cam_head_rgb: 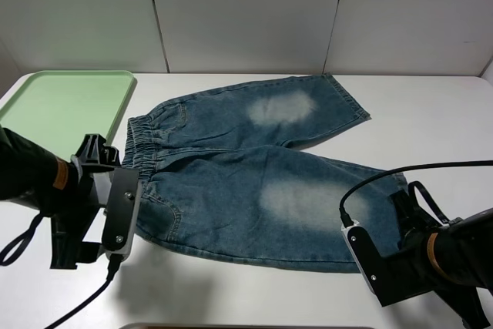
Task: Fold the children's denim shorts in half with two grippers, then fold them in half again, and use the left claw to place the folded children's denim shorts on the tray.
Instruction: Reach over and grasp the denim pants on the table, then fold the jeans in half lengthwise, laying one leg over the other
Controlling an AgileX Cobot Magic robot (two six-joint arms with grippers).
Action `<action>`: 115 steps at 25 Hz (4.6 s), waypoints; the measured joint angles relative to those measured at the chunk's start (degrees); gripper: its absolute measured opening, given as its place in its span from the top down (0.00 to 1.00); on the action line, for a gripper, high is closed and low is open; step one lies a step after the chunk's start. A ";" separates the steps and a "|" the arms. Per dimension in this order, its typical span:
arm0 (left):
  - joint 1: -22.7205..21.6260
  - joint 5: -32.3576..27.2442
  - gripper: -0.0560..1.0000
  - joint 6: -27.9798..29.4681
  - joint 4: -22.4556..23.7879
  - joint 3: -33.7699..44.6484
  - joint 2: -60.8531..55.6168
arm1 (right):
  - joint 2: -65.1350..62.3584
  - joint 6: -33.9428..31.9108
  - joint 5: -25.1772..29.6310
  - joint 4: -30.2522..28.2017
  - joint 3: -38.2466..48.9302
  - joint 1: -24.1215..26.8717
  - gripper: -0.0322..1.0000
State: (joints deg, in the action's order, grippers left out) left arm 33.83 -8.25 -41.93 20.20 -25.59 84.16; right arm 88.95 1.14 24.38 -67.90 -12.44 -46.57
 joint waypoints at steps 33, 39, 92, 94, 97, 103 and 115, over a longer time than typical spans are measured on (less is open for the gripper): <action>-5.22 9.44 0.31 3.63 -2.06 -3.90 15.57 | 0.00 -0.07 -1.84 0.11 0.05 0.00 0.99; -5.22 7.47 0.61 3.63 -1.94 -3.90 16.05 | 0.00 -1.14 -2.14 0.11 0.05 0.00 0.99; -15.06 10.97 0.85 37.22 -1.54 -9.26 -1.59 | -6.44 -46.14 -3.85 -10.13 -28.49 22.08 0.99; -15.60 12.00 0.85 36.29 -0.85 -9.26 -1.59 | -3.39 -46.21 -4.61 -10.13 -29.84 22.93 0.99; -16.96 14.16 0.85 35.12 -0.60 -9.26 -1.59 | 1.11 -46.23 -5.11 -10.13 -32.45 22.99 0.99; -22.00 16.55 0.85 34.86 -0.43 -9.26 -1.59 | 7.68 -46.23 -6.07 -9.74 -39.86 22.99 0.99; -26.35 24.21 0.85 32.13 -0.25 -9.26 6.34 | 14.33 -46.23 -10.09 -10.65 -49.62 22.99 0.99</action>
State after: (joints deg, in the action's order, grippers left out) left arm 7.48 15.96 -9.80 19.95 -34.85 90.50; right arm 103.28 -45.09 14.29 -78.55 -62.05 -23.58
